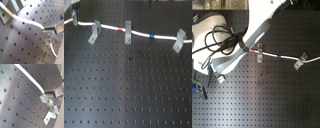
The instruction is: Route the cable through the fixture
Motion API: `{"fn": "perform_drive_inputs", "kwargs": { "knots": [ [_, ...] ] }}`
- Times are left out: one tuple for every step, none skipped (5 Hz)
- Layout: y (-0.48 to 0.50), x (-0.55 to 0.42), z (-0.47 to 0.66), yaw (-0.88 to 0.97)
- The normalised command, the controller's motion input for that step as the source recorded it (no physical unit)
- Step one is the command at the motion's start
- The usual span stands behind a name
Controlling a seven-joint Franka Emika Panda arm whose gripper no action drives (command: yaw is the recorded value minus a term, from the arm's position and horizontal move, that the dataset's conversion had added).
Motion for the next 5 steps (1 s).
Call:
{"fn": "perform_drive_inputs", "kwargs": {
  "knots": [
    [-0.273, 0.032, -0.75, 0.13],
    [-0.261, 0.018, -0.75, 0.14],
    [-0.098, 0.284, -0.25, 0.48],
    [-0.174, 0.313, 0.00, 0.41],
    [-0.099, 0.234, 0.01, 0.26]
  ]
}}
